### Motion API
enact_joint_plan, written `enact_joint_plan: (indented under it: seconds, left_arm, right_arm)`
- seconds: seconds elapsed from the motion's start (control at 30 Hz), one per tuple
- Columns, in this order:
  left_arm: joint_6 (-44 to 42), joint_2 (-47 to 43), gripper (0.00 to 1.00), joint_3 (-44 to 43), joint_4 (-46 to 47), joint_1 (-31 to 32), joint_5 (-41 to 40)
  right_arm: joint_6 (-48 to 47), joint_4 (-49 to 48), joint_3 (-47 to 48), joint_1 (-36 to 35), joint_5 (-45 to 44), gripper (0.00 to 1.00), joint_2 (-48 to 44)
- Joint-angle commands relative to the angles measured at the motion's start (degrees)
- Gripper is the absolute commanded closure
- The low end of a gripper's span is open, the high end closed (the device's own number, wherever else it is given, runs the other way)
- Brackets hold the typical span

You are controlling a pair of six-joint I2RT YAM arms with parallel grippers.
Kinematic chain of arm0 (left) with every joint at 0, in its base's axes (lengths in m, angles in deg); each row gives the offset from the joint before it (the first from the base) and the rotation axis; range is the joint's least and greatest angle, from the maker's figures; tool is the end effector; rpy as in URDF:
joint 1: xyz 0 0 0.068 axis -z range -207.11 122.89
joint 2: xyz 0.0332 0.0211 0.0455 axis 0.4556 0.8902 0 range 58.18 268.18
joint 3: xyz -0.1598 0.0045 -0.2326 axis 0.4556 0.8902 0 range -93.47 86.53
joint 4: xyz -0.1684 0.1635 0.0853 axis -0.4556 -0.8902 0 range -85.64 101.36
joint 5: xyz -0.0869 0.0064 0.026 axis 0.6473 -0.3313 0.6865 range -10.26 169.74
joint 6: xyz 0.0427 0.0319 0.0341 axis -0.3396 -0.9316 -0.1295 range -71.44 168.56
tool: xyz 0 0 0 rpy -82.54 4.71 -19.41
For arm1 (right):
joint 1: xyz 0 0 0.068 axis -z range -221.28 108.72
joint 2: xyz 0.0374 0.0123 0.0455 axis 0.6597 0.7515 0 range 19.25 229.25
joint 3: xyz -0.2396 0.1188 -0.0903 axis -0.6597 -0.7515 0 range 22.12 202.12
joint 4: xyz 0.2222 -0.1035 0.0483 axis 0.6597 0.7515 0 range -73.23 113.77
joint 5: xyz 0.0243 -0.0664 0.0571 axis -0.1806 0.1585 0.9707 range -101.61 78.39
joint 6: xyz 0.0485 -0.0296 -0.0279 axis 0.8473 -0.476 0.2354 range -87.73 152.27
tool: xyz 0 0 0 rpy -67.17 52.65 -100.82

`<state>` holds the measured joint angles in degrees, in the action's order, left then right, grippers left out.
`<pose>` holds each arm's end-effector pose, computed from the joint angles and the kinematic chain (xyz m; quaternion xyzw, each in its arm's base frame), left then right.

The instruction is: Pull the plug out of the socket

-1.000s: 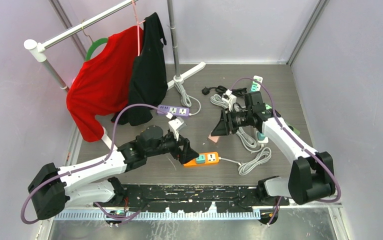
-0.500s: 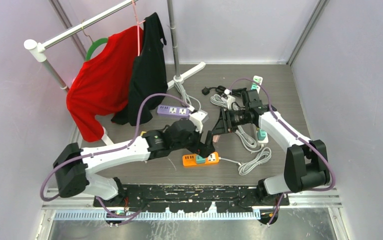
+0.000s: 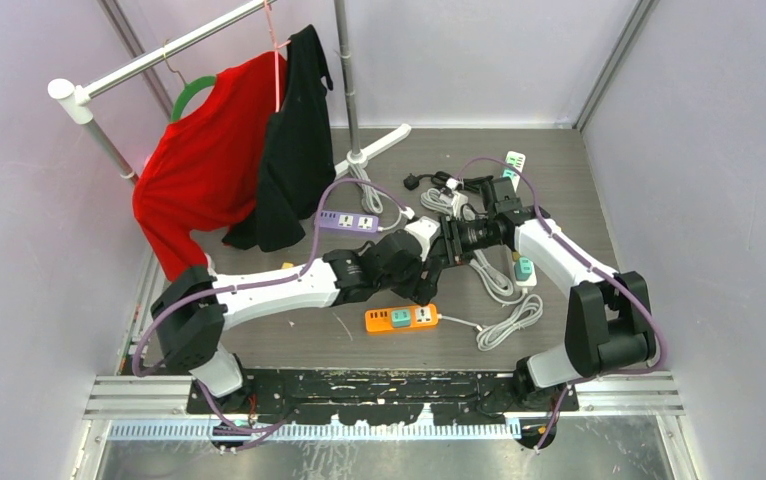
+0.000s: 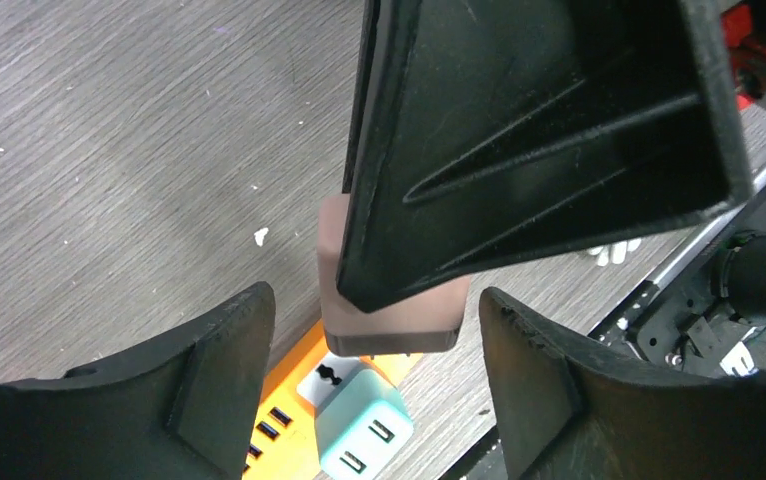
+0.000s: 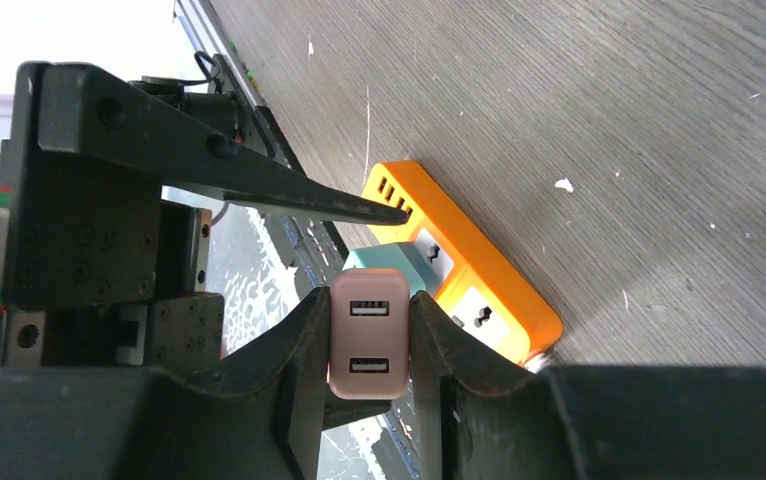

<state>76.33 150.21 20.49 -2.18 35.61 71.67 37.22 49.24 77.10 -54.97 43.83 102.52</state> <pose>0.1707 -0.3160 0.2614 0.2423 0.8697 -0.2571 0.3447 0.2535 0.1030 0.2394 -0.1823 0.8451 0.4804 0.1476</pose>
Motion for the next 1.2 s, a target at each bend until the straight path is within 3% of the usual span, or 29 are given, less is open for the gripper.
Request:
enact_joint_plan:
  seconds: [0.0, 0.23, 0.33, 0.47, 0.57, 0.67, 0.83, 1.17]
  left_arm:
    - [-1.1, 1.3, 0.31, -3.3, 1.2, 0.0, -1.5]
    - [-0.9, 1.9, 0.65, -3.7, 1.0, 0.0, -2.0]
    - [-1.0, 1.8, 0.85, -3.5, 0.7, -0.1, -2.1]
    - [-1.3, 0.6, 0.99, -2.2, 0.8, -0.1, -2.4]
    - [-1.6, -1.3, 1.0, -0.1, 0.9, 0.0, -3.6]
    - [-1.7, -3.9, 1.0, 3.4, 1.2, -0.1, -5.7]
    - [-1.1, -9.4, 1.0, 9.7, 0.5, -0.1, -11.1]
    - [2.5, -17.2, 1.0, 18.5, -9.4, -2.7, -20.0]
  right_arm:
    - [0.7, 0.6, 2.6, 0.2, 2.5, 0.99, 0.2]
    - [0.1, 2.0, 3.2, 0.2, 2.9, 0.96, 1.3]
    - [-0.3, 2.4, 3.2, 0.2, 3.0, 0.83, 1.5]
    - [-1.1, 2.5, 3.3, 0.2, 3.2, 0.57, 1.2]
    - [-2.8, 3.0, 3.5, 0.2, 2.9, 0.34, 0.7]
    - [-4.5, 3.6, 3.6, 0.2, 2.4, 0.23, -0.1]
    - [-5.7, 4.1, 3.8, 0.3, 1.2, 0.21, -0.8]
    - [-6.5, 4.4, 3.8, 0.8, -0.4, 0.2, -1.3]
